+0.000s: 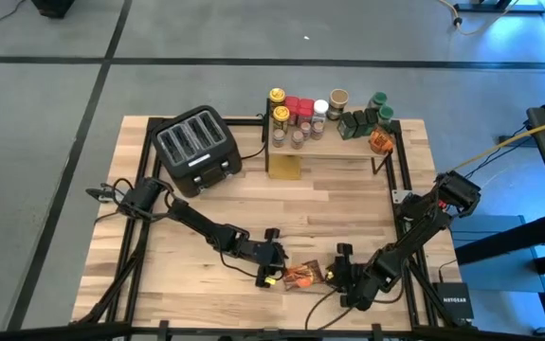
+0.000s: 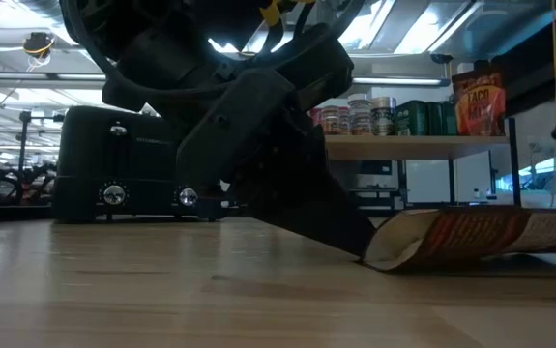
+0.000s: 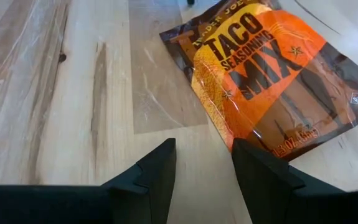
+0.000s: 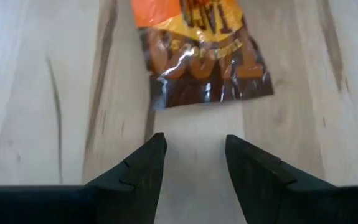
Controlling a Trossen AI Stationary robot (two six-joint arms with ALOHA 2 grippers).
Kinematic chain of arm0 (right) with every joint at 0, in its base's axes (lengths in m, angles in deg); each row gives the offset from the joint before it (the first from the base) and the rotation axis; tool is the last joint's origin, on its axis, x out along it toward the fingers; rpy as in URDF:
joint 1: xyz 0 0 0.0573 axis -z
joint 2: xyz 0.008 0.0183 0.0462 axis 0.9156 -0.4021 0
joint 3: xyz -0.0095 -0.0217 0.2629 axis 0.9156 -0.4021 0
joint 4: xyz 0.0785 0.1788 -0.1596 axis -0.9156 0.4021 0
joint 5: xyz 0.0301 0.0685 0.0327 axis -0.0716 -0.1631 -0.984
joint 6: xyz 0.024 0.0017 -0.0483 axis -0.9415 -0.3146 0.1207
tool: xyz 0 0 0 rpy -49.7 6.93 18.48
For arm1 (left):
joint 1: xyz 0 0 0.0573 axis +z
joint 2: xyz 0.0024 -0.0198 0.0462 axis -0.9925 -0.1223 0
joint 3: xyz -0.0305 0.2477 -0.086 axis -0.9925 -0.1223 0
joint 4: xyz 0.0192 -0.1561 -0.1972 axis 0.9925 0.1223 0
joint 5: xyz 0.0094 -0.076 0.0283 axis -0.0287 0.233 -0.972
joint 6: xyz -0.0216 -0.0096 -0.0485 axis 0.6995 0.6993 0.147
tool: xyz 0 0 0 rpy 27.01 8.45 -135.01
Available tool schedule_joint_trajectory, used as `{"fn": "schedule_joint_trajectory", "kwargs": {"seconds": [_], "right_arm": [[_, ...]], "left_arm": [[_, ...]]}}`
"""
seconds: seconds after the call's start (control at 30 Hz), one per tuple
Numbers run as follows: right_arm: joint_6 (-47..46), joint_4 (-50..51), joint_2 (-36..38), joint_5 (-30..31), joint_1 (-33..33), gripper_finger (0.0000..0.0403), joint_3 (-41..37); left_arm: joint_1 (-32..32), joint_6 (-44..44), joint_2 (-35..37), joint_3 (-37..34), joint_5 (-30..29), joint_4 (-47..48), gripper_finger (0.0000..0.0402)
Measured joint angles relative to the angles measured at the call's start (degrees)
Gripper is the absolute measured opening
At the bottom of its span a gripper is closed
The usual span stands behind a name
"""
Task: Shelf spices
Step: Put the orange seasoning pack on the shelf
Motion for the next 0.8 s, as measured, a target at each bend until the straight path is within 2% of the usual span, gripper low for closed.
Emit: {"fn": "schedule_joint_trajectory", "kwargs": {"seconds": [0.1, 0.3, 0.47, 0.67, 0.8], "right_arm": [[1.93, 1.55, -0.18, 0.00, 0.03, 0.0177, 1.74], [5.12, -0.21, -0.59, 4.96, 0.00, 0.0177, 2.65], [9.84, -6.02, -2.04, 9.32, 0.03, 0.0177, 2.67], [10.84, -5.73, -5.38, 12.05, 0.03, 0.0177, 2.82], [13.37, -5.11, -6.52, 16.15, 0.03, 0.0146, 4.50]], "left_arm": [[0.02, -0.02, 0.00, -0.02, 0.03, -0.15, 0.0153], [0.07, -0.04, 0.00, -0.07, 0.12, -1.03, 0.0153], [0.08, -0.06, 0.00, -0.09, 0.14, -1.22, 0.0153], [0.11, -0.07, 0.00, -0.11, 0.17, -1.48, 0.0153], [0.09, -0.09, 0.00, -0.11, 0.14, -1.48, 0.0153]]}}
